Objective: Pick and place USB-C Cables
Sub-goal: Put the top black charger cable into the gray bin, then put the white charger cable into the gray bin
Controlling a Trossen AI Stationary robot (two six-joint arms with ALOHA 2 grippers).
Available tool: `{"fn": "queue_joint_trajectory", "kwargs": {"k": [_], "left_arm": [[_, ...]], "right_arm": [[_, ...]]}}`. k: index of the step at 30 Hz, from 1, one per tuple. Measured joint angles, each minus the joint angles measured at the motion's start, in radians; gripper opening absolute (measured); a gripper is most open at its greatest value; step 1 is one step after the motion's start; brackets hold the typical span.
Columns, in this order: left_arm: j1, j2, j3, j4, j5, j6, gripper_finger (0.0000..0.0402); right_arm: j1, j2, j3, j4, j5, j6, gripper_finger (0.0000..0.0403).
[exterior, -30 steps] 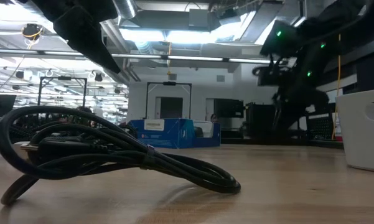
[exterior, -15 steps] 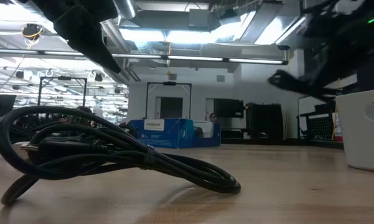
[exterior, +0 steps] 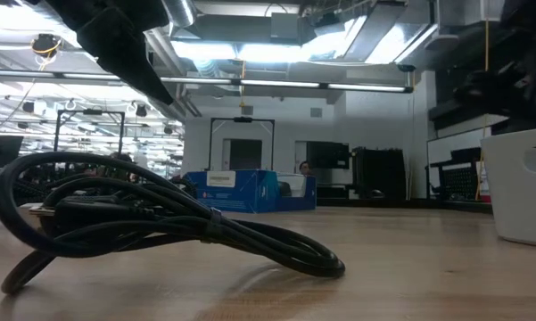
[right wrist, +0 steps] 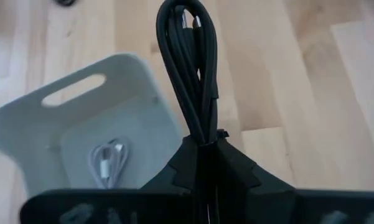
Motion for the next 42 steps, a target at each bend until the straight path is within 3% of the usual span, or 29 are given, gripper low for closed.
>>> {"fn": "queue_joint_trajectory", "kwargs": {"k": [7,13,20,27,30,37,42], "left_arm": [[0.0,0.0,0.0,0.0,0.0,0.0,0.0111],[0.0,0.0,0.0,0.0,0.0,0.0,0.0111],[0.0,0.0,0.0,0.0,0.0,0.0,0.0111],[0.0,0.0,0.0,0.0,0.0,0.0,0.0111],[0.0,0.0,0.0,0.0,0.0,0.0,0.0111],[0.0,0.0,0.0,0.0,0.0,0.0,0.0111],[0.0,0.0,0.0,0.0,0.0,0.0,0.0111]], "right_arm": [[0.109,0.031,0.001,0.017,-0.028,0.032,0.0036],[0.156,0.04,0.001,0.022,-0.047,0.228,0.0039],[0.172,0.054,0.001,0.024,-0.073,0.359,0.0116],[0.172,0.09,0.001,0.03,-0.099,0.356,0.0131],[0.172,0.089,0.001,0.049,0.001,0.309,0.0131],[0.161,0.082,0.002,0.19,0.415,0.055,0.013],[0.139,0.082,0.002,0.24,0.598,-0.045,0.013]]}}
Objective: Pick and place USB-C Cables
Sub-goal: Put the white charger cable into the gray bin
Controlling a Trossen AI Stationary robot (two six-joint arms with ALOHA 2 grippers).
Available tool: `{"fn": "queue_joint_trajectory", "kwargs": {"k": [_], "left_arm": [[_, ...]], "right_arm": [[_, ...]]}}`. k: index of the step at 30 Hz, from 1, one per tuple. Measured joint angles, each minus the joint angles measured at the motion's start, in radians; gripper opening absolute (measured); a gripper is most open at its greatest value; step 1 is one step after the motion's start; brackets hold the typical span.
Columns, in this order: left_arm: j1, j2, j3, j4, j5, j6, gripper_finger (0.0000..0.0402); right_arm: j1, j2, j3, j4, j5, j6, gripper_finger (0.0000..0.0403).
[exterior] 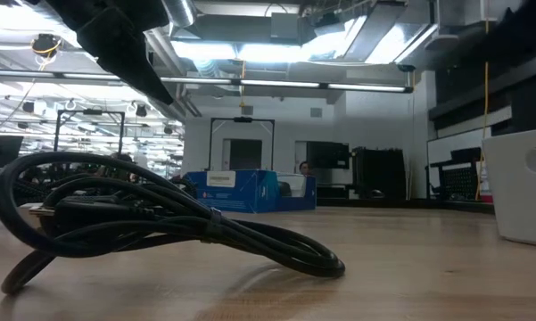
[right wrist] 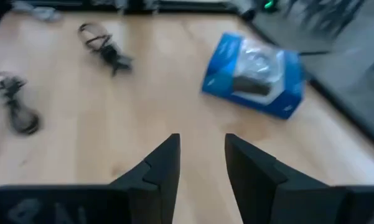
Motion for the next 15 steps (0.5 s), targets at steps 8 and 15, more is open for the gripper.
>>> {"fn": "queue_joint_trajectory", "kwargs": {"k": [8,15], "left_arm": [[0.0,0.0,0.0,0.0,0.0,0.0,0.0111],[0.0,0.0,0.0,0.001,-0.004,0.06,0.0111]], "right_arm": [[-0.052,0.0,0.0,0.009,0.199,-0.042,0.013],[-0.127,0.001,0.0,0.045,0.273,0.093,0.013]]}}
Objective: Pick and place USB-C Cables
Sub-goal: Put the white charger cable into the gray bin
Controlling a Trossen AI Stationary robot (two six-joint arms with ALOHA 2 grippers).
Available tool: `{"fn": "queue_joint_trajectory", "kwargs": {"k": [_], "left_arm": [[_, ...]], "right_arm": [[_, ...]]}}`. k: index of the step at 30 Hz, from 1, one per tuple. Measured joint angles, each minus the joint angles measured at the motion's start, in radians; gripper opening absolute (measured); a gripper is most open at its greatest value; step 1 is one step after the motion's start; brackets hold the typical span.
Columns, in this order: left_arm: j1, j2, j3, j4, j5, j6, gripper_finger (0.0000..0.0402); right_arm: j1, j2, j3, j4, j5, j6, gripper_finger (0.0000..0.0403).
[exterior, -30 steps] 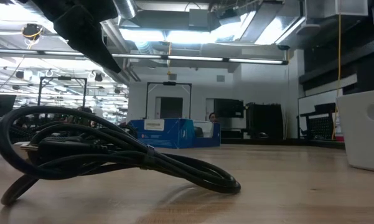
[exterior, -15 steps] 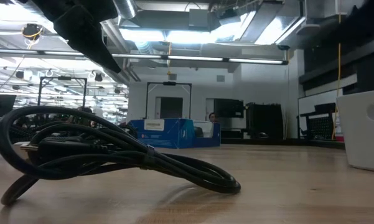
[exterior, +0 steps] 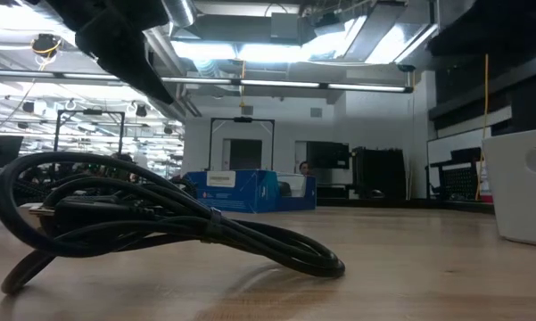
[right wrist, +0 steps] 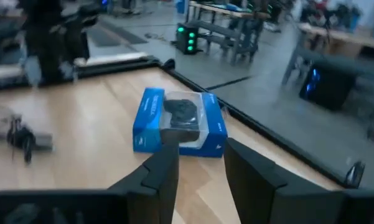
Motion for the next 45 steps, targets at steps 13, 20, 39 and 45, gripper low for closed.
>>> {"fn": "queue_joint_trajectory", "kwargs": {"k": [13,20,39,45], "left_arm": [[0.001,0.01,0.0,0.097,0.017,0.078,0.0111],[0.0,0.009,0.001,0.249,0.041,-0.059,0.0111],[-0.312,0.04,0.002,0.251,0.424,-0.166,0.0108],[-0.456,0.087,0.001,0.103,0.426,-0.321,0.0108]], "right_arm": [[-0.078,0.004,0.0,0.001,-0.085,0.127,0.013],[-0.078,0.028,0.0,-0.014,-0.094,0.119,0.013],[-0.079,0.041,0.0,-0.025,-0.138,0.102,0.013],[-0.079,0.041,0.0,-0.024,-0.185,0.101,0.013]]}}
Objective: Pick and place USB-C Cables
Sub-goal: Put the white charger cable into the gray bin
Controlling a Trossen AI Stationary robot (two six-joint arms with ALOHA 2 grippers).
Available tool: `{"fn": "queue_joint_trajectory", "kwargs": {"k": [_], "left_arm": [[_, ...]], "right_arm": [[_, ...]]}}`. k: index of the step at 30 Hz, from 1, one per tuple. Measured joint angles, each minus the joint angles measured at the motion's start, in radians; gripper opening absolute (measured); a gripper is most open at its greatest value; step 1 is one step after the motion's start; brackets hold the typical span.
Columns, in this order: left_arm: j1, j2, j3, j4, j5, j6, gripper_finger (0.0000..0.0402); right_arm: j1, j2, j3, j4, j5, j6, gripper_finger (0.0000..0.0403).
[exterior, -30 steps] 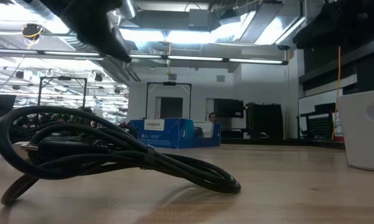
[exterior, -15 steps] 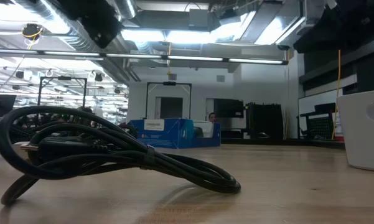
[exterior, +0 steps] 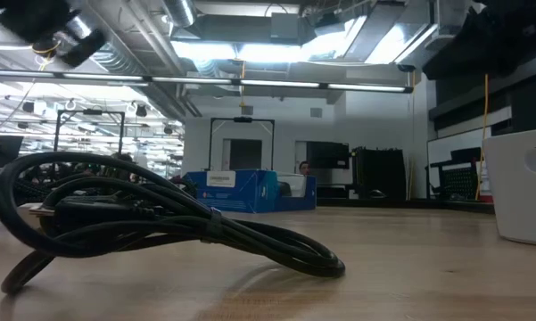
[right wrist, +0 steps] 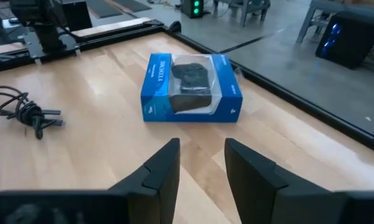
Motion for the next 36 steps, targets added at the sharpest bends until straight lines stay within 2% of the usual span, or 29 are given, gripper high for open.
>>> {"fn": "queue_joint_trajectory", "kwargs": {"k": [6,12,18,22,24,26,30,36], "left_arm": [[-0.105,0.054,0.0,-0.167,0.095,-0.395,0.0108],[-0.173,0.081,0.0,-0.242,0.2,-0.784,0.0108],[-0.268,0.091,0.0,-0.373,0.247,-1.192,0.0108],[-0.317,0.148,-0.001,-0.37,0.4,-1.422,0.0107],[-0.336,0.186,-0.001,-0.341,0.495,-1.492,0.0108],[-0.344,0.227,-0.001,-0.278,0.548,-1.502,0.0107],[-0.344,0.299,-0.001,-0.156,0.542,-1.509,0.0108],[-0.342,0.414,-0.001,-0.133,0.557,-1.561,0.0108]], "right_arm": [[0.0,0.0,0.0,-0.006,-0.035,-0.002,0.013],[0.0,0.007,0.0,-0.007,-0.036,-0.003,0.013],[0.0,0.011,0.0,-0.017,-0.043,-0.003,0.013],[0.0,0.012,0.0,-0.042,-0.058,-0.007,0.013],[0.0,0.012,0.0,-0.063,-0.058,-0.007,0.013],[0.0,0.012,0.0,-0.077,-0.058,-0.007,0.013],[0.0,0.012,0.0,-0.094,-0.058,-0.008,0.013],[0.0,0.012,0.0,-0.1,-0.058,-0.007,0.013]]}}
